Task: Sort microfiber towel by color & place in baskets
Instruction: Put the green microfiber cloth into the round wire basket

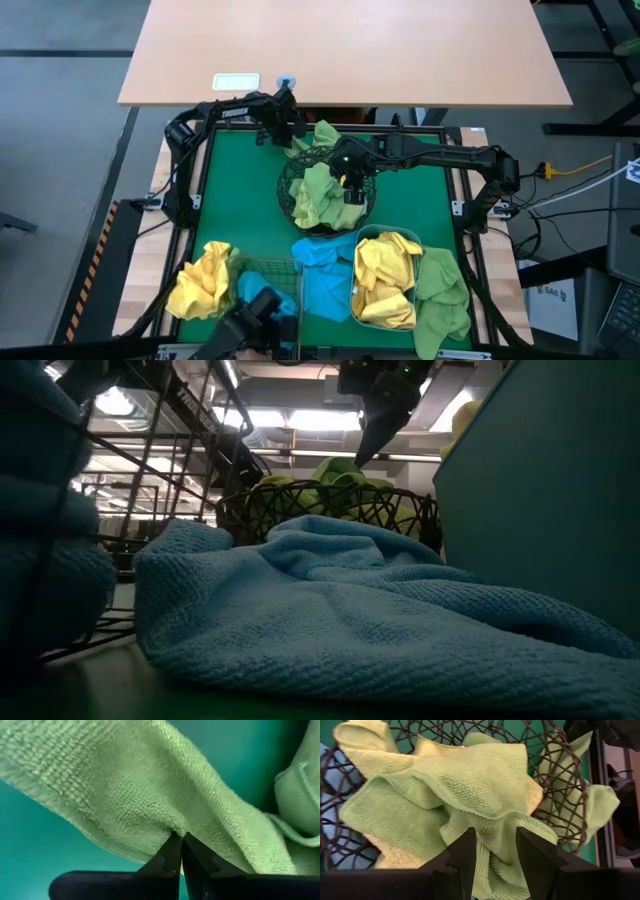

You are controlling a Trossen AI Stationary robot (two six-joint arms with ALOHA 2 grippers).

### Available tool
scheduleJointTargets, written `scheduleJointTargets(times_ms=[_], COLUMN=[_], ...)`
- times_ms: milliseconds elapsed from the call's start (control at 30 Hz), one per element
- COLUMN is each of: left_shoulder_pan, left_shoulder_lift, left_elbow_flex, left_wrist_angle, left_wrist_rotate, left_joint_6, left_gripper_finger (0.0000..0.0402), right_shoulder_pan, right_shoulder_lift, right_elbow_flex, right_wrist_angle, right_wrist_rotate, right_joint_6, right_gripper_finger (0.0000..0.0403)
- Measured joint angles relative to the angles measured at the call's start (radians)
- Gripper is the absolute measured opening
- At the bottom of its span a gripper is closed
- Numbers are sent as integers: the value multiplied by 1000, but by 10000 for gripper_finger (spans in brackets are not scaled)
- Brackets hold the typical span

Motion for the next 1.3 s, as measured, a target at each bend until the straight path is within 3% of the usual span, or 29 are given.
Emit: scheduleJointTargets(times_ms=[400, 733, 1100, 1300], left_shoulder_pan=[80, 118, 116, 116], left_shoulder_lift=[0, 0, 0, -29], left_elbow_flex=[0, 0, 0, 0], left_wrist_angle=[208, 351, 362, 360], left_wrist_rotate=[83, 136, 183, 224], left_joint_6=[8, 34, 54, 54], left_gripper_finger=[1, 0, 0, 0], right_shoulder_pan=[0, -20, -157, -180], right_shoulder_lift=[0, -20, -160, -200], right_elbow_flex=[97, 260, 261, 223], right_wrist_angle=[-42, -244, -299, -284], right_wrist_rotate=[41, 59, -95, -123], right_joint_6=[-1, -60, -22, -19], right_gripper_finger=[140, 140, 140, 140])
